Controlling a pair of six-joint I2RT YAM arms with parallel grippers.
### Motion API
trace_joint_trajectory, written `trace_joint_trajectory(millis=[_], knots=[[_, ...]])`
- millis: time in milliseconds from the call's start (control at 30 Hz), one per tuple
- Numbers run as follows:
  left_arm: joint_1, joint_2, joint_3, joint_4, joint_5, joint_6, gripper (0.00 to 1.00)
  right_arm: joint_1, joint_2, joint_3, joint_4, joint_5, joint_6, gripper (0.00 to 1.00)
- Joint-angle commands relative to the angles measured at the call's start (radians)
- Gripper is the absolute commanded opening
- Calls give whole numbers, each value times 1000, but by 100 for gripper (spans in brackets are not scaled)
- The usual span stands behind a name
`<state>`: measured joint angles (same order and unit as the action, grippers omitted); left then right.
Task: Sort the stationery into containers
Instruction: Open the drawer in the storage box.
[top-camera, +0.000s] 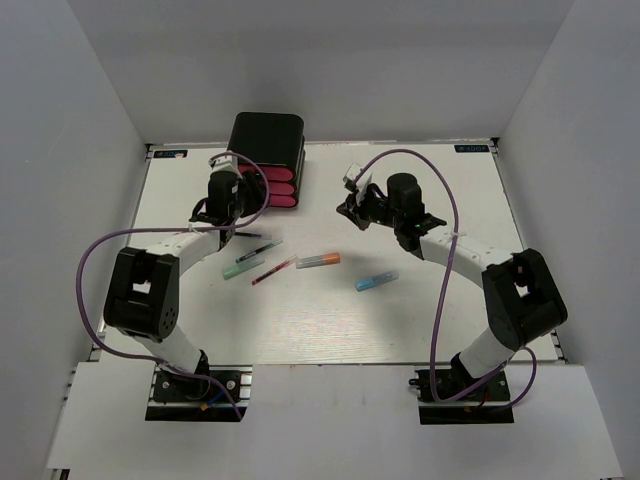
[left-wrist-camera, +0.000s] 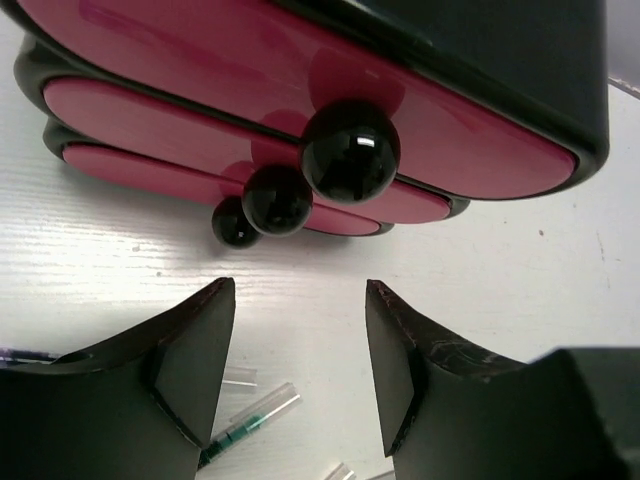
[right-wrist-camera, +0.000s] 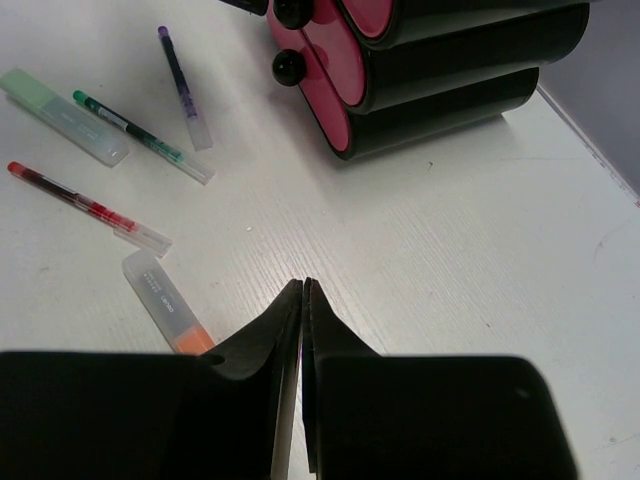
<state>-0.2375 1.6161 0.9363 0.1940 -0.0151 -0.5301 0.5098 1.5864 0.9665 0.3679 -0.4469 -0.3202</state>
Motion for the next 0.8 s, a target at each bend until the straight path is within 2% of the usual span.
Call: trace_joint_trajectory(millis=[0, 333, 767], knots=[[3, 24, 58, 7, -11, 47, 65, -8, -40, -8, 39, -7, 1, 8], [12, 134, 128, 22, -42, 79, 64, -14, -45, -8, 32, -4, -2, 10], [12, 186, 157, 110, -98, 79, 63, -19, -39, 0, 22, -6, -6, 10]])
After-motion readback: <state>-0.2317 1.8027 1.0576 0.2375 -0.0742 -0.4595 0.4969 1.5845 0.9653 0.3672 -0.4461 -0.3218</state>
